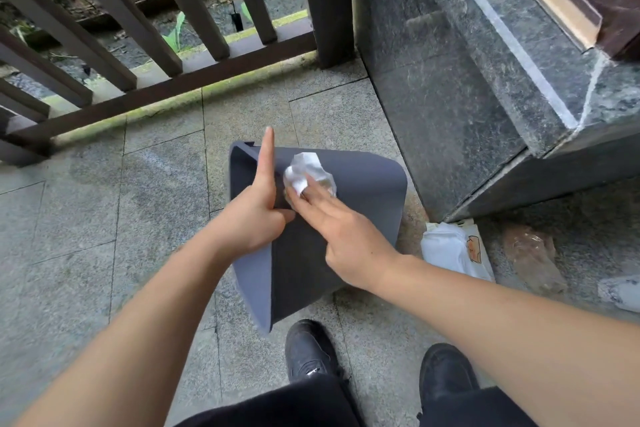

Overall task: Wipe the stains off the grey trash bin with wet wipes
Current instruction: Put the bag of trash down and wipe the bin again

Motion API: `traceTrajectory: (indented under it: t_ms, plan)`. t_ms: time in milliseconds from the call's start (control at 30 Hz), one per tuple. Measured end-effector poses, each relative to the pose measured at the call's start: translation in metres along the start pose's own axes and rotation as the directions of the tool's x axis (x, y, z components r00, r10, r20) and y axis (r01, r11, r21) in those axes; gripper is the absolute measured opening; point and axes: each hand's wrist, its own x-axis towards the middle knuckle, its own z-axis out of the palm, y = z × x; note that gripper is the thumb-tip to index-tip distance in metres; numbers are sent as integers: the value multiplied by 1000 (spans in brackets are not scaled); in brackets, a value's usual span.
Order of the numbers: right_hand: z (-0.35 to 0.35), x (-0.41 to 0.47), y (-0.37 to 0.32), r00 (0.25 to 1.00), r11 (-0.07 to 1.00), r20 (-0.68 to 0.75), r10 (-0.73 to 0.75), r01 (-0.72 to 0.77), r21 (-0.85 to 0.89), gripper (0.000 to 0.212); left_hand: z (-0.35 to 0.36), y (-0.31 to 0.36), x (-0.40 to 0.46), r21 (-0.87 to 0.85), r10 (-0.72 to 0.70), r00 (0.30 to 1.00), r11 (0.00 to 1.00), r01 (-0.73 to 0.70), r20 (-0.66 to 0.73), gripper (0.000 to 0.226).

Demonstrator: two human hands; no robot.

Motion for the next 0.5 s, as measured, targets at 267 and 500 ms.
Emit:
traceTrajectory:
  t_ms: [267, 500]
  plan:
    - [-49, 1, 57, 775, 794, -217, 594, -608, 4, 96, -8, -20, 2, -109, -160, 984, 982, 152, -74, 111]
    - [-38, 29, 33, 853, 866, -149, 500, -497, 59, 88, -3, 1, 3, 58, -34, 999, 998, 33, 13, 112]
